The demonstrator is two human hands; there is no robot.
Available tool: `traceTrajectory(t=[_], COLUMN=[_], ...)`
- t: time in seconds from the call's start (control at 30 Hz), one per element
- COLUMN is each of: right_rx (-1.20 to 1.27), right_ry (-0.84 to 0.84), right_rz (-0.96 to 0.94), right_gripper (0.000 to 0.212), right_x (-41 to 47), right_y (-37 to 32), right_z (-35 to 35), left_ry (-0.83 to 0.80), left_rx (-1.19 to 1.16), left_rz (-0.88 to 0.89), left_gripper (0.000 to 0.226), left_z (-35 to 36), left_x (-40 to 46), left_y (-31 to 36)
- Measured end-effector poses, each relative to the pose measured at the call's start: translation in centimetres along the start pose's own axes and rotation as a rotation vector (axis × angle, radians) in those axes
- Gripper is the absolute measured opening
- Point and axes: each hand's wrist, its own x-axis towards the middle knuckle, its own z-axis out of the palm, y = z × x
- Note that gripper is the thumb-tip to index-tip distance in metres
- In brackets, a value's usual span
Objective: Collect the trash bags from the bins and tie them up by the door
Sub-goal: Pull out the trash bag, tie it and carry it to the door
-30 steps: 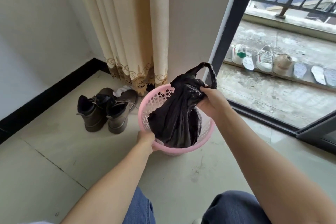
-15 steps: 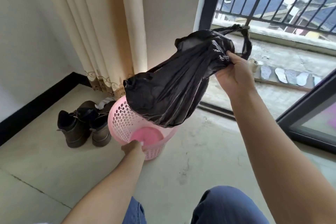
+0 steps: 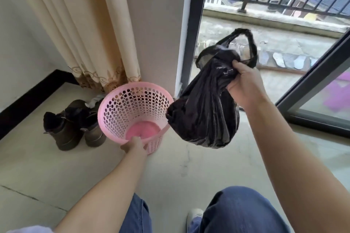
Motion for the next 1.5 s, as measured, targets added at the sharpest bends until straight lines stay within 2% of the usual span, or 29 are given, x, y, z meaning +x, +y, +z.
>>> traceTrajectory(t=[0.13, 0.23, 0.27, 0.4, 0.5, 0.57, 0.63, 0.73, 0.83, 0.9, 0.97, 1.03, 1.07, 1.13, 1.2, 1.27, 1.33, 1.4, 1.47, 1.5], right_rx=[-0.112, -0.257, -0.35, -0.716, -0.98, -1.055, -1.1, -1.178, -1.336, -1.377, -1.311, -1.326, -1.398, -1.55, -1.61, -1.541, -1.417, -1.351, -1.49, -1.612], right_ry=[0.179, 0.229, 0.235, 0.172, -0.007, -0.159, -0.27, -0.367, -0.44, -0.347, -0.142, 0.088, 0.168, 0.236, 0.292, 0.359, 0.351, 0.25, 0.131, 0.083], right_rz=[0.056, 0.138, 0.173, 0.266, 0.244, 0.252, 0.265, 0.207, 0.115, 0.059, 0.036, 0.093, 0.173, 0.352, 0.396, 0.321, 0.177, 0.125, 0.166, 0.217], right_gripper=[0.038, 0.027, 0.03, 0.031, 0.022, 0.024, 0.031, 0.041, 0.039, 0.033, 0.038, 0.052, 0.049, 0.019, 0.024, 0.022, 0.01, 0.021, 0.027, 0.018], right_x=[-0.3, -1.7, -2.2, -3.5, -4.3, -4.8, -5.1, -5.4, -5.2, -5.1, -5.1, -4.5, -4.1, -3.8, -3.6, -3.1, -3.0, -3.4, -3.5, -3.5], right_y=[2.8, 5.3, 6.4, 10.7, 11.4, 10.7, 9.7, 8.3, 7.0, 6.0, 4.4, 2.3, 1.2, -0.8, -2.1, -2.3, -1.7, -1.3, -1.2, -1.5], right_z=[-4.0, -5.9, -6.3, -8.2, -8.4, -8.0, -7.6, -6.6, -5.7, -5.8, -6.6, -8.0, -8.9, -10.5, -11.4, -11.6, -10.5, -8.7, -7.7, -7.5], left_ry=[0.01, -0.017, -0.052, -0.25, -0.416, -0.539, -0.627, -0.761, -0.796, -0.766, -0.694, -0.588, -0.556, -0.521, -0.492, -0.527, -0.645, -0.781, -0.854, -0.853], left_rx=[0.085, 0.124, 0.127, 0.168, 0.29, 0.412, 0.58, 0.832, 1.084, 1.025, 0.8, 0.647, 0.597, 0.522, 0.469, 0.453, 0.511, 0.557, 0.552, 0.536], left_rz=[0.04, 0.071, 0.058, -0.083, -0.119, -0.012, 0.247, 0.643, 0.874, 0.947, 0.938, 0.963, 0.986, 1.041, 1.077, 1.118, 1.162, 1.152, 1.113, 1.111], left_gripper=[0.042, 0.047, 0.049, 0.061, 0.065, 0.062, 0.06, 0.059, 0.042, 0.021, 0.011, 0.007, 0.006, 0.008, 0.013, 0.016, 0.021, 0.025, 0.027, 0.027], left_z=[-0.4, -0.1, 0.2, 1.9, 3.8, 5.2, 6.6, 8.4, 10.2, 10.9, 11.0, 10.7, 10.5, 10.2, 9.9, 9.6, 9.3, 9.3, 9.2, 9.1], left_x=[0.0, -0.2, -0.7, -2.7, -5.8, -7.7, -9.9, -12.9, -14.2, -14.1, -14.0, -13.6, -13.3, -12.5, -11.9, -11.7, -12.1, -13.0, -13.9, -14.2], left_y=[-0.3, -1.3, -1.8, -3.8, -4.5, -4.5, -3.7, -2.2, -1.5, -0.9, 0.1, 1.6, 2.3, 3.4, 3.9, 3.9, 3.4, 3.0, 3.0, 3.1])
